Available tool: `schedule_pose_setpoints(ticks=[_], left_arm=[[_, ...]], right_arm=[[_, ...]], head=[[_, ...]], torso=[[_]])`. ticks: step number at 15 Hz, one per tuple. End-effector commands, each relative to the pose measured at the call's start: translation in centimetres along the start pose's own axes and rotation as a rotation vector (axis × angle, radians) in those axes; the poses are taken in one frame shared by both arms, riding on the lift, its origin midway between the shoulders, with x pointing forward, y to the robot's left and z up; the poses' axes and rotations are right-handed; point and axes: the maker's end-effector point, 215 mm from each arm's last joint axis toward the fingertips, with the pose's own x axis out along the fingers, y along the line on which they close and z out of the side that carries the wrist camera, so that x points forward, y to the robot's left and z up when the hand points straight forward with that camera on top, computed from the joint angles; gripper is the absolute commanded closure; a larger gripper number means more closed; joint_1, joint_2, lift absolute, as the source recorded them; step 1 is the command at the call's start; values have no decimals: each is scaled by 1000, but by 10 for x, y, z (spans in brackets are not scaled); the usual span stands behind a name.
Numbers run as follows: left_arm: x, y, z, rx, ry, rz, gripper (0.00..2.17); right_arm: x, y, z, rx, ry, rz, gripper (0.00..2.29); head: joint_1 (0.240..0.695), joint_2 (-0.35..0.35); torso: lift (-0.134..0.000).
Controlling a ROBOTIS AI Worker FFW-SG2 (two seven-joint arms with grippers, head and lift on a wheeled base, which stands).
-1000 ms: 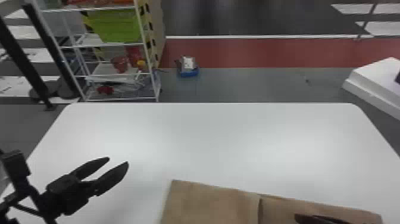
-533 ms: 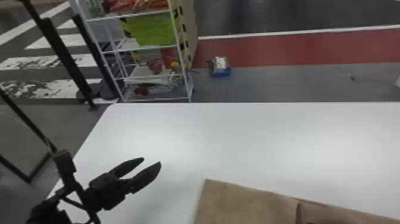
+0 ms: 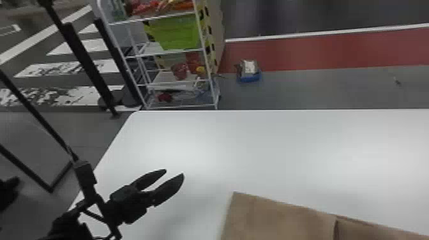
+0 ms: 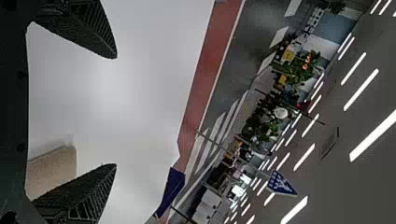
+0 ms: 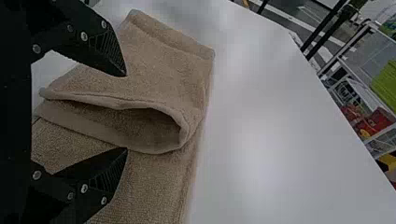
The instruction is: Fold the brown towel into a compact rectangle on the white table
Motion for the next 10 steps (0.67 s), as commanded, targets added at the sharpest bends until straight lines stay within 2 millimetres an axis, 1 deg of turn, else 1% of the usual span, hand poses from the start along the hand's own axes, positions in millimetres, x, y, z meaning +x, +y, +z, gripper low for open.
schedule_pose_setpoints(ticks=[1, 2, 4, 6, 10], left_arm=[[0, 1, 0, -1, 0, 2, 60], [-2, 1, 1, 2, -2, 2, 60], [-1, 1, 0, -1, -1, 2, 60], [-1, 2, -1, -4, 0, 4, 63], [-2, 2, 0, -4, -2, 2, 63]], right_arm=[[3, 0, -4, -2, 23, -11, 380], [2, -1, -4, -12, 31, -14, 380], [-7, -3, 5, -34, 15, -26, 380], [-9, -5, 5, -37, 15, -34, 380], [1, -9, -4, -67, 67, -66, 380]], head=[[695, 265], [695, 269], [695, 274], [695, 267], [695, 258]], torso=[[-124], [-124], [-124], [-124], [-124]])
